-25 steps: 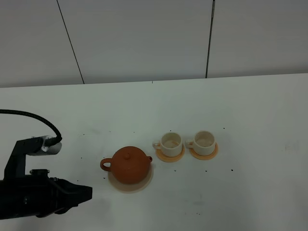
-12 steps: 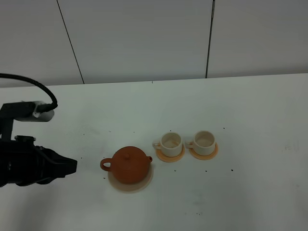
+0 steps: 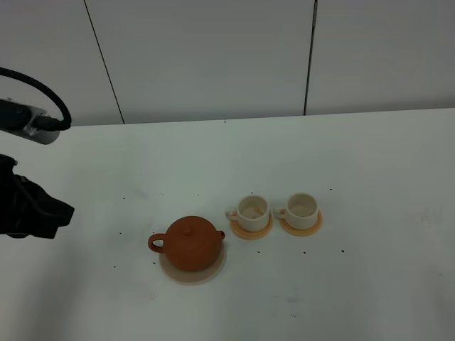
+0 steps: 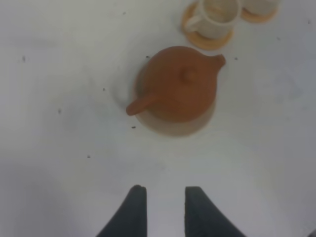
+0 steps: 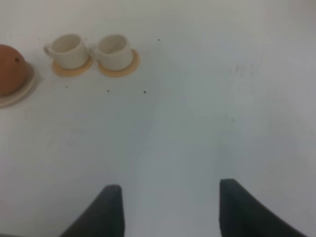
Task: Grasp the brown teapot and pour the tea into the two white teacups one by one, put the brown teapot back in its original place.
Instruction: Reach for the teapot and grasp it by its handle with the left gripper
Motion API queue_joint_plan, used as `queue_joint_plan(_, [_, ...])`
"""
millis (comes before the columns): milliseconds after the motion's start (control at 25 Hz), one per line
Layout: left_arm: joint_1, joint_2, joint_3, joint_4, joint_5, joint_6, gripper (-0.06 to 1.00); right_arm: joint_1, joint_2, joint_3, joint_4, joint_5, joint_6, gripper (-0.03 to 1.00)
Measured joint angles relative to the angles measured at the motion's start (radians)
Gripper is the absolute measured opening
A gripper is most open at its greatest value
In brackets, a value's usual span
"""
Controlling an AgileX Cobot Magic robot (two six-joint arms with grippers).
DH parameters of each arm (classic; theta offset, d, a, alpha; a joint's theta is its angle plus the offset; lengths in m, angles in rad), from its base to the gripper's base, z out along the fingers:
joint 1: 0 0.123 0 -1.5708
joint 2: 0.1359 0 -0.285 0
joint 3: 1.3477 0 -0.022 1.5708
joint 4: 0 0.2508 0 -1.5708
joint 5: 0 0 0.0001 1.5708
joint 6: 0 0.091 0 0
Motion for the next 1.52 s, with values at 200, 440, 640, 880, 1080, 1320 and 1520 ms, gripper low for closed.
queue_joint_plan(200, [-0.017, 0.003, -0.01, 0.009, 0.031, 0.123, 0.26, 0.0, 0.0, 0.0, 0.0, 0.0, 0.001, 0.42])
queue_joint_plan(440, [-0.119, 0.074, -0.027, 0.03, 0.028, 0.202, 0.26, 0.0, 0.0, 0.0, 0.0, 0.0, 0.001, 0.42])
queue_joint_plan(640, [-0.237, 0.178, -0.06, 0.131, -0.007, 0.208, 0.26, 0.0, 0.0, 0.0, 0.0, 0.0, 0.001, 0.42])
queue_joint_plan(880, [-0.373, 0.286, -0.152, 0.212, -0.02, 0.209, 0.26, 0.0, 0.0, 0.0, 0.0, 0.0, 0.001, 0.42])
queue_joint_plan(1080, [-0.446, 0.382, -0.198, 0.297, -0.023, 0.236, 0.26, 0.0, 0.0, 0.0, 0.0, 0.0, 0.001, 0.42])
queue_joint_plan(1320, [-0.488, 0.44, -0.199, 0.417, -0.092, 0.387, 0.26, 0.0, 0.0, 0.0, 0.0, 0.0, 0.001, 0.42])
queue_joint_plan(1520, [-0.488, 0.449, -0.201, 0.437, -0.157, 0.502, 0.26, 0.0, 0.0, 0.0, 0.0, 0.0, 0.001, 0.42])
